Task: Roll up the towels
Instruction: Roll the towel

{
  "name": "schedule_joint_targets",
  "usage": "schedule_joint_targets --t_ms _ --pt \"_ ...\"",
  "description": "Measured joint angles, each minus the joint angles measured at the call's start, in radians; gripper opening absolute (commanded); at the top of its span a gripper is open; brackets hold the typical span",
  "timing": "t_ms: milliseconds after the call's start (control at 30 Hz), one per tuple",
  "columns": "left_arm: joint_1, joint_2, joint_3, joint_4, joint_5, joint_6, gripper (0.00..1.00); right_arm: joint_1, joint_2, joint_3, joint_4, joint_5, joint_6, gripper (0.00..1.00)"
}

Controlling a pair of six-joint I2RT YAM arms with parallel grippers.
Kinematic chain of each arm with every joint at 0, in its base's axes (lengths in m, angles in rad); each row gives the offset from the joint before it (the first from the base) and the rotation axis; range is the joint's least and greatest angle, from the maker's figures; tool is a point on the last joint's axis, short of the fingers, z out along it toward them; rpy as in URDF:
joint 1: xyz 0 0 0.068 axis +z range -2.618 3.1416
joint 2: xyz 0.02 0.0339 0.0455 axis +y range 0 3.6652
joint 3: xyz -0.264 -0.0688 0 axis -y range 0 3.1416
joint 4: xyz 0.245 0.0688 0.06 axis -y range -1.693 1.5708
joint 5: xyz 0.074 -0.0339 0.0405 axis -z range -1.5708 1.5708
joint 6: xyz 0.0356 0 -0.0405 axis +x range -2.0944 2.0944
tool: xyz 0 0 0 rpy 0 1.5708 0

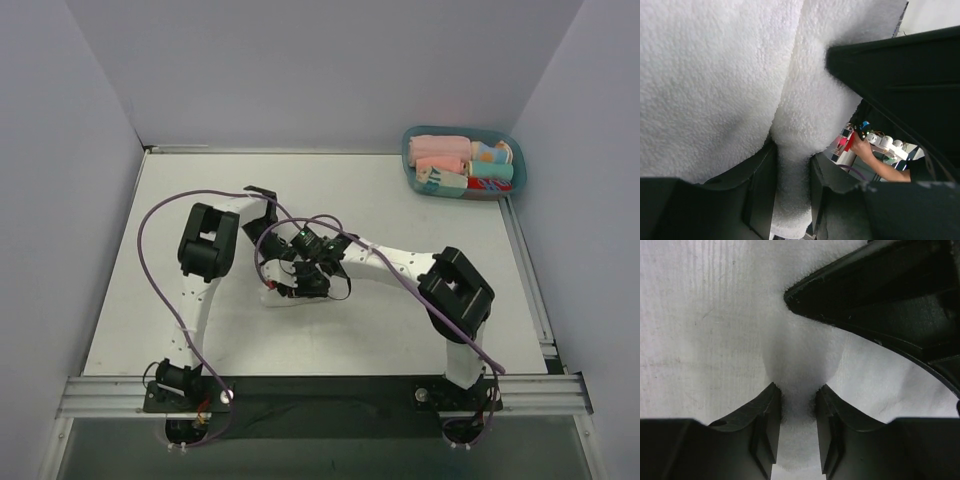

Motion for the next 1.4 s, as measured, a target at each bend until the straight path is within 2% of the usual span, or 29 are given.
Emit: schedule_joint_targets --t_ms 33,67,133,300,467,600,700,800,967,1167,1267,1400 --pt "0.000 0.000 -0.002 0.000 -0.001 -0.001 0.39 0.003 0.009 -0.002 0.008 0.008 -0.012 0.19" --pt "0.002 0.000 -0.004 0.000 -0.001 -0.005 0.40 0.003 0.018 -0.002 0.015 0.010 -0.018 0.07" --pt "0.007 -0.001 -0.014 0.003 0.001 -0.016 0.43 -0.005 0.022 -0.002 0.023 -0.005 -0.026 0.00" --pt "0.043 -0.061 -0.093 0.063 0.008 -0.039 0.55 -0.053 0.055 0.049 -0.021 -0.135 -0.027 0.00" --pt "0.183 -0.230 -0.192 0.187 0.011 -0.042 0.72 -0.126 0.129 0.144 -0.103 -0.304 -0.018 0.00" --pt "0.369 -0.418 -0.212 0.302 0.014 -0.081 0.79 -0.157 0.178 0.212 -0.207 -0.383 -0.018 0.00" --pt "0.501 -0.623 -0.261 0.465 -0.012 -0.147 0.97 -0.166 0.224 0.275 -0.282 -0.430 -0.015 0.00" --pt "0.536 -0.822 -0.306 0.588 -0.065 -0.183 0.97 -0.170 0.267 0.327 -0.348 -0.480 -0.006 0.00" --pt "0.478 -1.055 -0.372 0.749 -0.106 -0.218 0.97 -0.179 0.306 0.357 -0.412 -0.552 0.011 0.00" --pt "0.425 -1.086 -0.488 0.786 -0.084 -0.212 0.97 -0.201 0.362 0.407 -0.465 -0.624 0.060 0.00" --pt "0.257 -1.148 -0.637 0.832 -0.173 -0.145 0.97 -0.217 0.388 0.430 -0.480 -0.655 0.087 0.00" --pt "0.003 -1.345 -0.907 0.900 -0.293 -0.048 0.97 -0.233 0.428 0.462 -0.498 -0.703 0.123 0.00"
